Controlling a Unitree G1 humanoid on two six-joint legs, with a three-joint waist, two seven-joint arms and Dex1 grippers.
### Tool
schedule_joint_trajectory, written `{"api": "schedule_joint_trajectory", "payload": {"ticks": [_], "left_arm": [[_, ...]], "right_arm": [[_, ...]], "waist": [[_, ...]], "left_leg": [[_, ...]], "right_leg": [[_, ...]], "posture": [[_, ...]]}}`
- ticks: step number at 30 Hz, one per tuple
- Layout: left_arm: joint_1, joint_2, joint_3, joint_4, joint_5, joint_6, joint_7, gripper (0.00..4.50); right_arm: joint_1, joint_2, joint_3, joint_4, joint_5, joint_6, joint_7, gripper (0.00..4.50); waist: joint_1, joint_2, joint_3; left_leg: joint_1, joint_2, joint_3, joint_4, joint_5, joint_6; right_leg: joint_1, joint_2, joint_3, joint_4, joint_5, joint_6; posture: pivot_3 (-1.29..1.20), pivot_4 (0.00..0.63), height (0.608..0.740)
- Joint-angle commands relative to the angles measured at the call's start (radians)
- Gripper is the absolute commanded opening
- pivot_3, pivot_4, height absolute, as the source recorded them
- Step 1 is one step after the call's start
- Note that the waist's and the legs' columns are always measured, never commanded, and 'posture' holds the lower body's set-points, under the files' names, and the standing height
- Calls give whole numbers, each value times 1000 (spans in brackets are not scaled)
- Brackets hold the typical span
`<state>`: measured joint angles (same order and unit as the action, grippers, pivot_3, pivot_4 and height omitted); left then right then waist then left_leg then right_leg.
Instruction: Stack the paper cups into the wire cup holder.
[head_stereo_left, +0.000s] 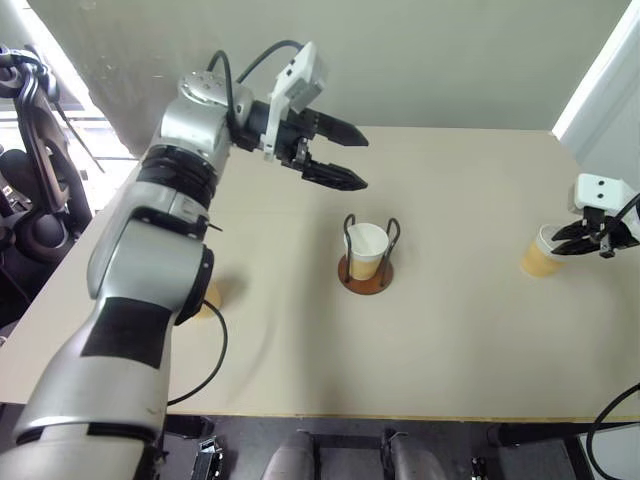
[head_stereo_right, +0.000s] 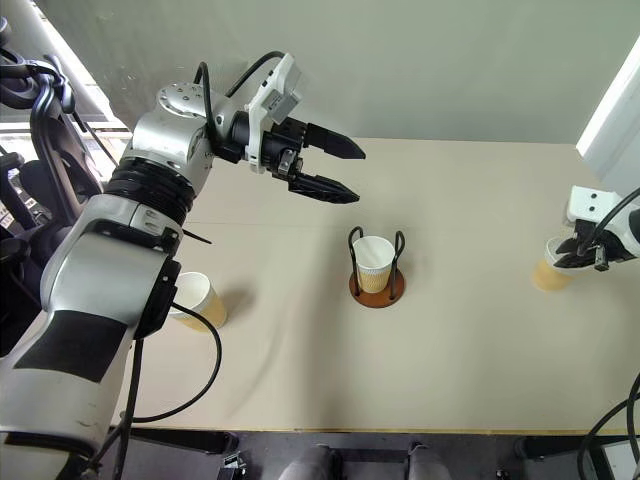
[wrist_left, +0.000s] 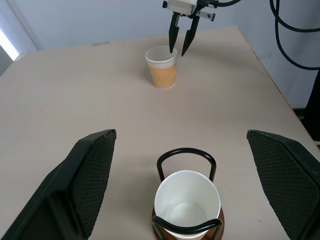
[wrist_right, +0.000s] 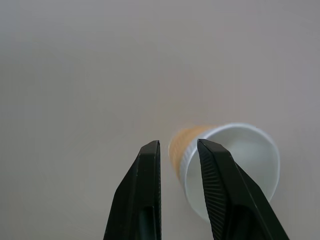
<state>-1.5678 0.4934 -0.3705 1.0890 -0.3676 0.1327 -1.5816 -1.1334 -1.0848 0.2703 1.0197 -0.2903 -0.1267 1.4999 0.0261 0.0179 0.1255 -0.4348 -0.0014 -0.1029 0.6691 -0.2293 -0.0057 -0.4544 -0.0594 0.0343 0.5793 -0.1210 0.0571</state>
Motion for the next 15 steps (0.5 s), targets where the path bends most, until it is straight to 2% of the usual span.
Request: {"api": "schedule_joint_trajectory", "payload": {"ticks": [1,3,15], "left_arm": [[-20,11,2,-29,-14,-2,-33,4500],[-20,10,3,-26,-10,-6,-33,4500],[-19,15,14,-31,-12,-16,-33,4500]], "right_arm": [[-39,-20,-6,4,-20,-35,-23,1996],[-40,-19,-4,10,-27,-46,-25,2705],[-15,7,27,58,-84,-117,-78,2705]], "waist": [[0,0,0],[0,0,0],[0,0,0]], "left_leg": [[0,0,0,0,0,0],[0,0,1,-1,0,0],[0,1,0,-1,0,0]], "right_leg": [[0,0,0,0,0,0],[0,0,0,0,1,0],[0,0,-1,-2,1,-1]], "posture": [[0,150,740],[0,150,740],[0,150,740]]}}
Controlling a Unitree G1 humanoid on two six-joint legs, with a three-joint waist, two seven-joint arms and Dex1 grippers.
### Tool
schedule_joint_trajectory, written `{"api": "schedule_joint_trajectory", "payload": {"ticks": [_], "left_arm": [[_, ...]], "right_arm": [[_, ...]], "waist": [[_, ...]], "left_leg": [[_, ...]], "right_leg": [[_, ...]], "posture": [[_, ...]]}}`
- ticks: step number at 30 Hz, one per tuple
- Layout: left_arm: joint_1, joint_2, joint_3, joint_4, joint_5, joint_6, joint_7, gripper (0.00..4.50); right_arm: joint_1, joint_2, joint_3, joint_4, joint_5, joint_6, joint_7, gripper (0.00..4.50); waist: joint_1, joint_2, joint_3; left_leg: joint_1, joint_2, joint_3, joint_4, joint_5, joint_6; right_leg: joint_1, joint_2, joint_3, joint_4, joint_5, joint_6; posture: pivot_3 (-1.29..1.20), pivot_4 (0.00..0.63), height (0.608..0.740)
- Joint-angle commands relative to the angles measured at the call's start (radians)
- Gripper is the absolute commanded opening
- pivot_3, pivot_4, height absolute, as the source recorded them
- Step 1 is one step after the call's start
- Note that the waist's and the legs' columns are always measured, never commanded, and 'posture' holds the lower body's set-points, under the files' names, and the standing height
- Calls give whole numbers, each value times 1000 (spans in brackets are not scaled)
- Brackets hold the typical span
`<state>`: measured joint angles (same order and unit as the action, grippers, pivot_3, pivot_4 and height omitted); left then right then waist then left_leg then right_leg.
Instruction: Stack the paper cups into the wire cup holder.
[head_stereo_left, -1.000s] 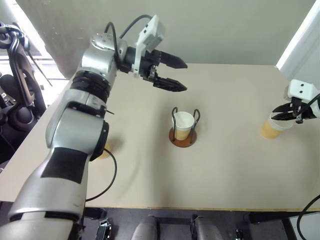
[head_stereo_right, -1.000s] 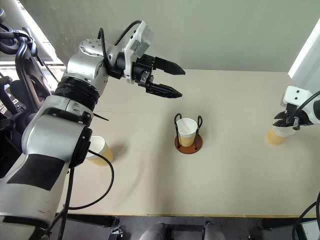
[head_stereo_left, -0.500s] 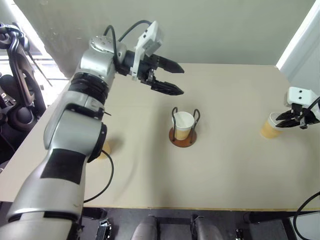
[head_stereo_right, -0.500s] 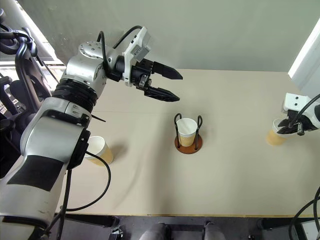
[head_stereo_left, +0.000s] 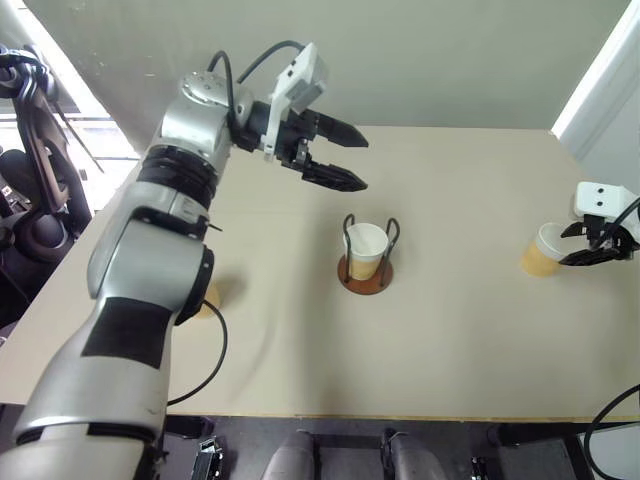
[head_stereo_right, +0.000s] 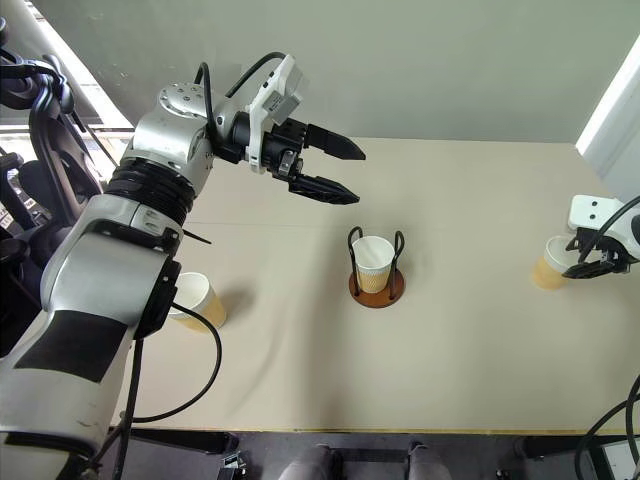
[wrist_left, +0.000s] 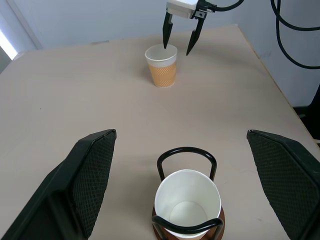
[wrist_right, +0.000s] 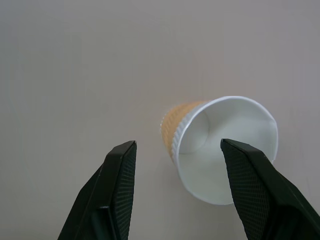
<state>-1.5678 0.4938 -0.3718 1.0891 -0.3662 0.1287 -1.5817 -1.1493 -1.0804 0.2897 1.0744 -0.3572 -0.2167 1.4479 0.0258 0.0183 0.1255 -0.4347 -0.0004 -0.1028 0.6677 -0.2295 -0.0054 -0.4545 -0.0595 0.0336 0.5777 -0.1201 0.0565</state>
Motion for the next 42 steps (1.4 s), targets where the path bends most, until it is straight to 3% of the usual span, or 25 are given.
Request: {"api": "schedule_joint_trajectory", "payload": {"ticks": [1,12,15,21,22,27,32,36,42], "left_arm": [[-19,15,18,-32,-18,-10,-33,4500],[4,48,9,-68,-60,37,-33,4500],[21,61,18,-68,-51,21,-33,4500],[86,129,-16,-88,-77,-2,-33,4500],[96,143,-24,-88,-83,-5,-33,4500],[138,206,-91,-80,-109,-8,-33,4500],[177,236,-147,-38,-94,-68,-33,4500],[205,229,-176,-8,-89,-130,-33,4500],[211,176,-144,69,-61,-171,-33,4500]], "right_arm": [[4,8,14,6,-25,-34,-34,2705],[-19,79,80,80,-116,-73,-129,2705],[-33,84,88,95,-136,-75,-145,2166],[-63,80,79,95,-138,-68,-120,126],[-65,75,76,84,-134,-73,-109,55],[-70,43,43,-46,-76,-92,5,55],[-20,25,-19,-359,53,26,149,55],[-13,26,-13,-606,147,189,167,55],[-91,101,17,-792,186,358,167,55]], "waist": [[-1,0,0],[-1,0,0],[-1,1,0],[-3,2,0],[-3,2,0],[-3,2,0],[-5,2,0],[-5,3,0],[-5,2,0]], "left_leg": [[0,0,0,0,0,0],[0,1,0,0,0,0],[0,1,0,0,0,0],[0,1,0,-1,0,0],[0,2,-1,-1,0,0],[0,1,-1,-1,0,0],[0,1,-1,-1,0,0],[-1,1,-1,-1,0,-1],[-1,0,-2,-1,2,-3]], "right_leg": [[0,0,0,0,0,0],[0,0,0,-1,2,-1],[0,0,0,-1,3,-1],[-1,1,-1,-1,3,-2],[-1,1,-1,-1,3,-2],[-2,1,-1,-1,4,-3],[-2,2,-1,-1,3,-4],[-2,2,-1,-1,3,-4],[-2,1,-1,-1,2,-5]], "posture": [[0,150,740],[0,150,740],[0,150,740],[0,150,740],[0,150,740],[0,150,740],[0,150,740],[0,150,740],[0,150,740]]}}
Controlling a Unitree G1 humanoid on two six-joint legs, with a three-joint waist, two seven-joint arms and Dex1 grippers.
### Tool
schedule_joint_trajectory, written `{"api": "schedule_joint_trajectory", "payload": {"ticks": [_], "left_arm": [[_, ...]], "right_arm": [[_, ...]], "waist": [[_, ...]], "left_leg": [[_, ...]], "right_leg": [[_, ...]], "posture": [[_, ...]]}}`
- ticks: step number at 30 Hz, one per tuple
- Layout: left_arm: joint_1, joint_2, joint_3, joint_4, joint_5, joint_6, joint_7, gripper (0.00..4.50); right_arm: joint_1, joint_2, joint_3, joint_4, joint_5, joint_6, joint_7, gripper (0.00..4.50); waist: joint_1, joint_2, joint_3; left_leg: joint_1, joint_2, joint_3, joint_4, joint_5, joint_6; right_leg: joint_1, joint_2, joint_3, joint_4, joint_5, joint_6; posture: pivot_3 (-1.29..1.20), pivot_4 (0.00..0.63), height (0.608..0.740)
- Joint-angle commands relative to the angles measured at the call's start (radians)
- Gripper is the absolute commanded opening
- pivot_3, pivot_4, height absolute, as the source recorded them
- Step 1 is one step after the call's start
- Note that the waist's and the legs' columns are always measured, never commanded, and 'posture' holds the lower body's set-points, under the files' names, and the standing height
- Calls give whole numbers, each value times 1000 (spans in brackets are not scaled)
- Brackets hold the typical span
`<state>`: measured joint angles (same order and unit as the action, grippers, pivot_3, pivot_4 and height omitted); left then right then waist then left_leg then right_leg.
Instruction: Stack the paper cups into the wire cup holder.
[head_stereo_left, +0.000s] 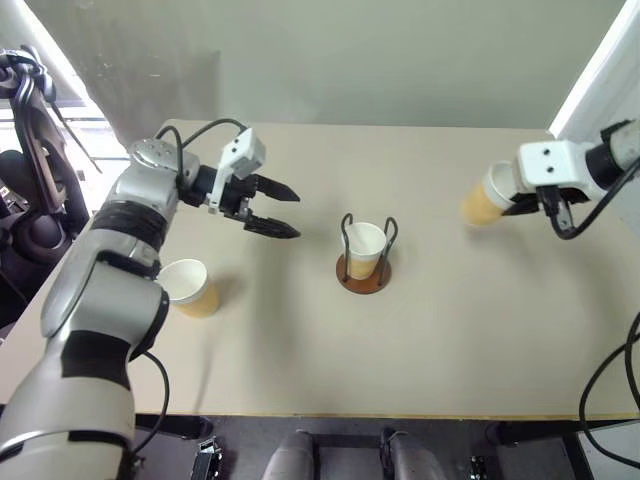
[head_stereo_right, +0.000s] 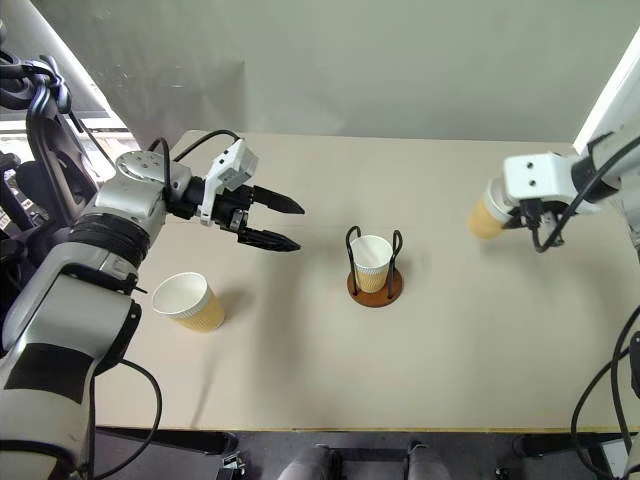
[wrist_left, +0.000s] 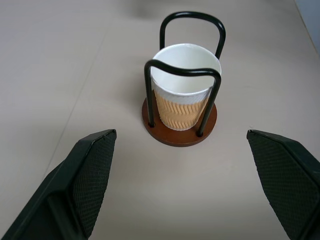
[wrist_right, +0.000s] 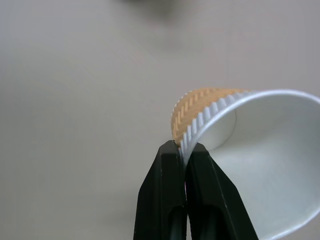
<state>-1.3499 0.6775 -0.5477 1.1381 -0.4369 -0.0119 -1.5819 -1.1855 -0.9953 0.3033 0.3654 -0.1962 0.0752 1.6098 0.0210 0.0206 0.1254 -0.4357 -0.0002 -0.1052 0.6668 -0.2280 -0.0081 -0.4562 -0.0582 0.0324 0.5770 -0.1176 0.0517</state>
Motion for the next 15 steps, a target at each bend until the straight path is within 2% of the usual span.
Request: {"api": "schedule_joint_trajectory", "payload": {"ticks": [1,7,15], "left_arm": [[-3,-12,36,27,16,-35,-33,4500],[18,-32,57,17,-11,-57,-33,4500],[45,-30,65,45,0,-163,-33,4500]], "right_arm": [[-66,29,7,-98,25,81,5,55],[-131,120,33,-155,27,141,5,55],[-139,191,67,-180,35,162,5,55]], "waist": [[-1,0,0],[-1,0,0],[0,0,0]], "left_leg": [[0,0,0,0,0,0],[-1,1,-1,-1,1,-1],[-1,0,0,-2,1,-2]], "right_leg": [[0,0,0,0,0,0],[-2,1,0,1,-1,-1],[-3,2,-1,2,-2,-3]], "posture": [[0,150,740],[0,150,740],[0,150,740]]}}
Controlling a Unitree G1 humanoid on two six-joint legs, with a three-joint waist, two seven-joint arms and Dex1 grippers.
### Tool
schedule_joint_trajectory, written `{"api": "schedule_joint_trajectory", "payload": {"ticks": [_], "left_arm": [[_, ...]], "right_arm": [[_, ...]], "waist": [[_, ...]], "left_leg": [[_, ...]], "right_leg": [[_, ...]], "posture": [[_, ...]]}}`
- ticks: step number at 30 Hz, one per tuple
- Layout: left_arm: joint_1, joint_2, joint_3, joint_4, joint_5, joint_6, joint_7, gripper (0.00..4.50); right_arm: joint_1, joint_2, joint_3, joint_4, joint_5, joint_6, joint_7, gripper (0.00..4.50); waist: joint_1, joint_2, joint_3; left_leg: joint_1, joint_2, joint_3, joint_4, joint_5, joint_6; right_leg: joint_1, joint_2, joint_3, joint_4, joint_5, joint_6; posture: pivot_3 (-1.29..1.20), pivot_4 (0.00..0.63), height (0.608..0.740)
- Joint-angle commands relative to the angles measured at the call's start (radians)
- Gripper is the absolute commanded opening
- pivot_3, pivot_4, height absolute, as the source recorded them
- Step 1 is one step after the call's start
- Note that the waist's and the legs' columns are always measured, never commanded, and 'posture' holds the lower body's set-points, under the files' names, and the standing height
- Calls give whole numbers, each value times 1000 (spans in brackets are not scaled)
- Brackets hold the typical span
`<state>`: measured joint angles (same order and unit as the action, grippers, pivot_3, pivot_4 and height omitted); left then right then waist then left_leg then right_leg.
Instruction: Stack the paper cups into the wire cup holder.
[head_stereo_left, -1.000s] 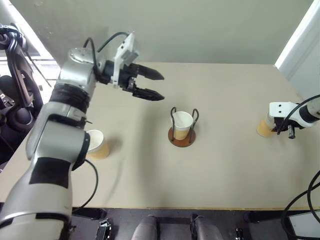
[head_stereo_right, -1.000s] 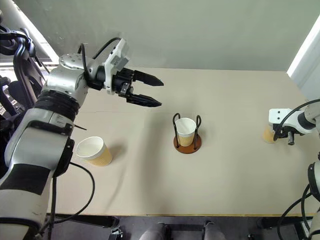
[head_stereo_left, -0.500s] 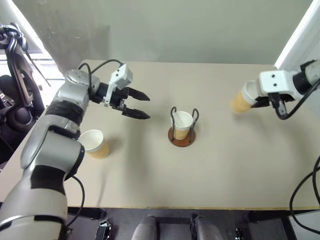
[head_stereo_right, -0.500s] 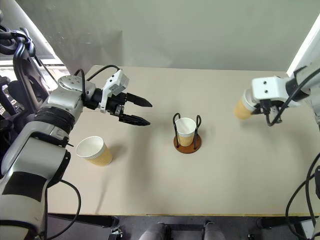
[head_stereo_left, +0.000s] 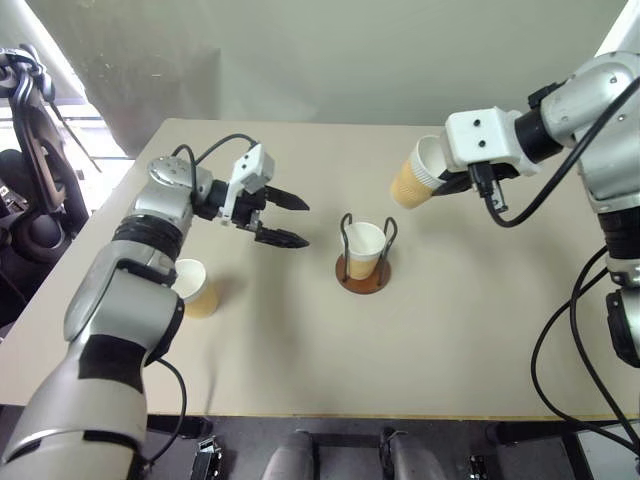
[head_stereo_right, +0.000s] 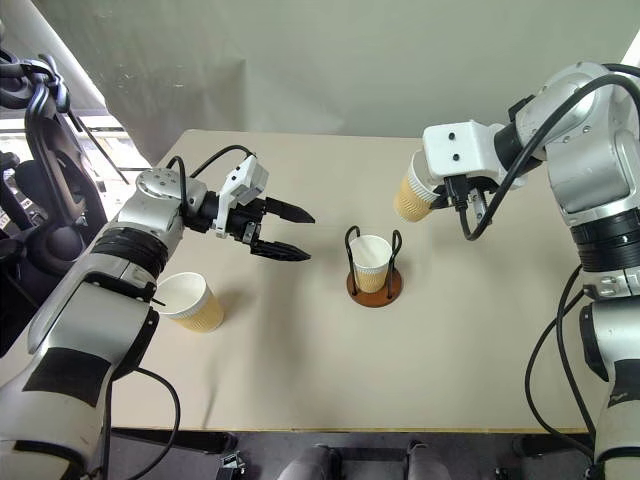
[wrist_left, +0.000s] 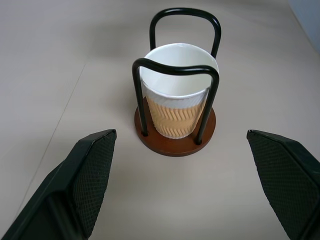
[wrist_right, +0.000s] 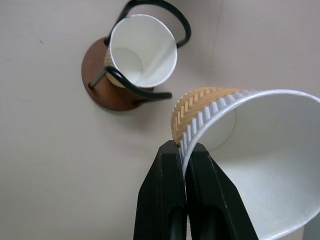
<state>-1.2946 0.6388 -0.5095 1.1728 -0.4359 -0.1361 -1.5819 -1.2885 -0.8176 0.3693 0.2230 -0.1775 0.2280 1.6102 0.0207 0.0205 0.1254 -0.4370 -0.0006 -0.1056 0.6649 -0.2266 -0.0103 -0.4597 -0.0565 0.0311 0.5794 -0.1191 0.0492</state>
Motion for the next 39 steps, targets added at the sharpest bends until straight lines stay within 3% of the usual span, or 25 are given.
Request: {"api": "schedule_joint_trajectory", "payload": {"ticks": [1,13,39], "left_arm": [[-11,10,28,18,3,-42,-32,4500],[13,42,-5,-11,-8,-62,-32,4500],[19,56,-30,-52,-41,-34,-32,4500]], "right_arm": [[-36,26,6,-41,18,12,4,55],[-46,149,45,-50,20,24,2,55],[-3,134,108,-13,-27,-124,4,55]], "waist": [[-1,0,0],[-3,0,0],[-5,-1,0]], "left_leg": [[0,0,0,0,0,0],[1,0,0,1,1,-2],[1,1,-2,0,2,-4]], "right_leg": [[0,0,1,0,0,0],[-3,0,0,8,-2,-3],[-5,0,0,14,-5,-9]], "posture": [[0,150,740],[0,150,740],[0,150,740]]}}
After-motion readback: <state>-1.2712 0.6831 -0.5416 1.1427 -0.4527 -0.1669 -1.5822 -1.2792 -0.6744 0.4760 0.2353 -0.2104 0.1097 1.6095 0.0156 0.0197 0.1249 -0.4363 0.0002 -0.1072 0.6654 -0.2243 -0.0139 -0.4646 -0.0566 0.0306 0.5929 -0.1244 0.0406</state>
